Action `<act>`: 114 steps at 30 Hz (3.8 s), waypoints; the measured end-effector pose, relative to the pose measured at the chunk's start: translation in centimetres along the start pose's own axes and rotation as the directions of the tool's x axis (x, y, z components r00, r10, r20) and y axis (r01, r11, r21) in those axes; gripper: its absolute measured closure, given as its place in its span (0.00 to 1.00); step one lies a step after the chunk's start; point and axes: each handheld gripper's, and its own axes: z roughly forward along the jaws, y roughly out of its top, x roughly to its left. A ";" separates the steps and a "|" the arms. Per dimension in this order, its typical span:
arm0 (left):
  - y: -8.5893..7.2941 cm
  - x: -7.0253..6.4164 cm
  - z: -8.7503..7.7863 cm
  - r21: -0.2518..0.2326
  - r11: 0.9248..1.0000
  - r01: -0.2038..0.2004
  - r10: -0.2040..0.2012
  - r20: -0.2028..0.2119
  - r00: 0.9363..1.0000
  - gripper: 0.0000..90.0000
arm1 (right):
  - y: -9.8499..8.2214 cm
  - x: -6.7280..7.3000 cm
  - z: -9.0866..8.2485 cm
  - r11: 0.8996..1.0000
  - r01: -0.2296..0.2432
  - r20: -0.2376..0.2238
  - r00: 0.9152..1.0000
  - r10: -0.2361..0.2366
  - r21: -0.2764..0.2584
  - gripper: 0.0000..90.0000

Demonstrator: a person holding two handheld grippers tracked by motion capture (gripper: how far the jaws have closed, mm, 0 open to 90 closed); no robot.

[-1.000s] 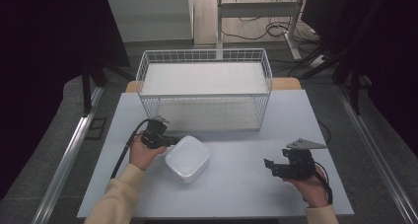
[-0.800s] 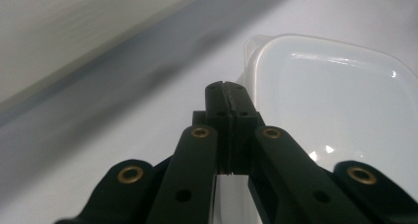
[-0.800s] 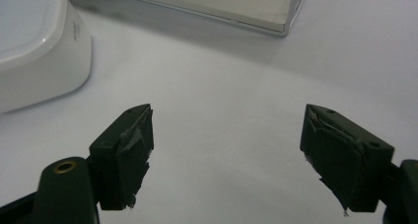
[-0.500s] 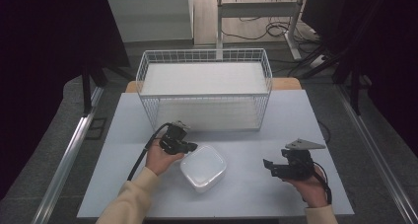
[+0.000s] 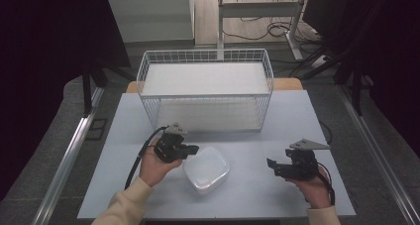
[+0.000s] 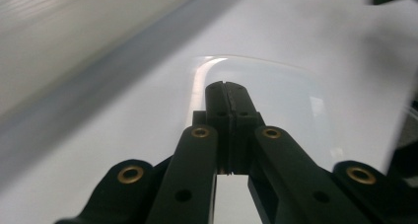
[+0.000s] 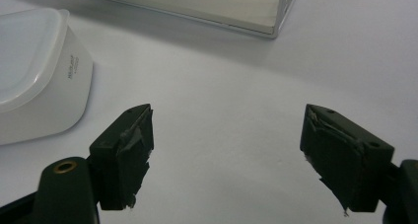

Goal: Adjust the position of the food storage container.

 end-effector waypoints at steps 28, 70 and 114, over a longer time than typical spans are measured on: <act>-5.6 -6.3 2.9 0.107 0.993 -0.045 0.030 0.139 0.990 1.00 | -0.1 0.1 0.3 1.000 0.007 -0.001 1.000 -0.007 0.002 0.23; -6.8 0.2 -2.1 -0.048 0.992 0.115 -0.114 0.034 0.993 0.94 | 1.0 2.8 2.3 0.995 0.099 -0.090 0.991 -0.098 0.002 0.25; -9.7 7.1 -5.8 -0.129 0.938 0.322 -0.341 -0.183 0.922 0.27 | 10.0 11.2 14.6 0.897 0.423 -0.250 0.889 -0.384 0.129 1.00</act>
